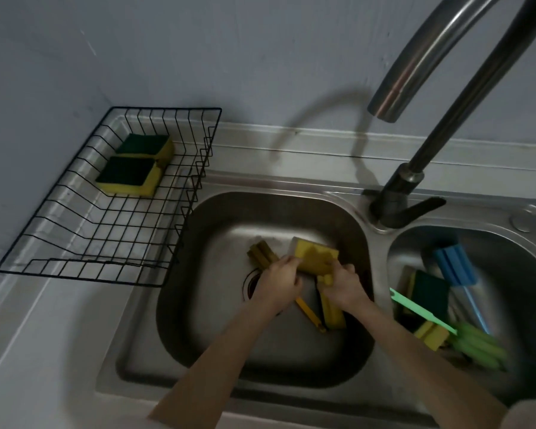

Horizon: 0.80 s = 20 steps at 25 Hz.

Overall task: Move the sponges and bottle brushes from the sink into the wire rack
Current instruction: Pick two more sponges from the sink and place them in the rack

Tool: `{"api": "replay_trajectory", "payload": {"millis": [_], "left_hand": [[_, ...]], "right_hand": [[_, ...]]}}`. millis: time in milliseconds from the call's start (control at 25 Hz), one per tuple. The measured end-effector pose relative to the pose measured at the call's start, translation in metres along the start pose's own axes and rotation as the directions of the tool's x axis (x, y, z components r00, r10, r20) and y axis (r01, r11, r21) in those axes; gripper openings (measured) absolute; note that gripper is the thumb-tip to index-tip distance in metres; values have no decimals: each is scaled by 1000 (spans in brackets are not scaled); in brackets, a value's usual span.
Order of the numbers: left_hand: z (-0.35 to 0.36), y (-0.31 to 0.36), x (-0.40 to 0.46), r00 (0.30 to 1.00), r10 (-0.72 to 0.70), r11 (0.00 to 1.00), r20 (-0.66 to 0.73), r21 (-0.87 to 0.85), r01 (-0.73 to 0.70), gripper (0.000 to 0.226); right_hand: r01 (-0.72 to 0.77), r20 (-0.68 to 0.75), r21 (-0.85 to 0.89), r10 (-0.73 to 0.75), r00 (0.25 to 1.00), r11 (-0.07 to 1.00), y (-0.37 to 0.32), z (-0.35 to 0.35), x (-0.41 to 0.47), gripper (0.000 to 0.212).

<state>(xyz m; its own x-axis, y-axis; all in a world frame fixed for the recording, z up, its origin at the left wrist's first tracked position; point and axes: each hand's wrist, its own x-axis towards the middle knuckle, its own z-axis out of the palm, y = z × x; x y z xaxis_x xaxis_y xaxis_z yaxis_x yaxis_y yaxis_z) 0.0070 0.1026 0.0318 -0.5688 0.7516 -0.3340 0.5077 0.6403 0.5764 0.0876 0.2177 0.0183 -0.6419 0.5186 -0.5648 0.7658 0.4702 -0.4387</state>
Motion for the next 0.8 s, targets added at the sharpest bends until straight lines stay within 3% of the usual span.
{"api": "replay_trajectory", "payload": {"millis": [280,600,680,800], "left_hand": [[37,-19,59,988,-9,994,152,109,-8,66],[55,-26,93,988,-80,993,131,99,67,88],[58,-28,92,982,-127,990,140,84,116,83],[59,-31,87,959,-232,973,161,36,230,57]], "right_hand": [[-87,15,96,86,996,992,16,31,24,74],[-97,-21,217,103,994,971,25,42,34,77],[-100,-19,226,107,994,969,25,42,35,77],[-87,-11,204,91,996,975,25,40,35,72]]}}
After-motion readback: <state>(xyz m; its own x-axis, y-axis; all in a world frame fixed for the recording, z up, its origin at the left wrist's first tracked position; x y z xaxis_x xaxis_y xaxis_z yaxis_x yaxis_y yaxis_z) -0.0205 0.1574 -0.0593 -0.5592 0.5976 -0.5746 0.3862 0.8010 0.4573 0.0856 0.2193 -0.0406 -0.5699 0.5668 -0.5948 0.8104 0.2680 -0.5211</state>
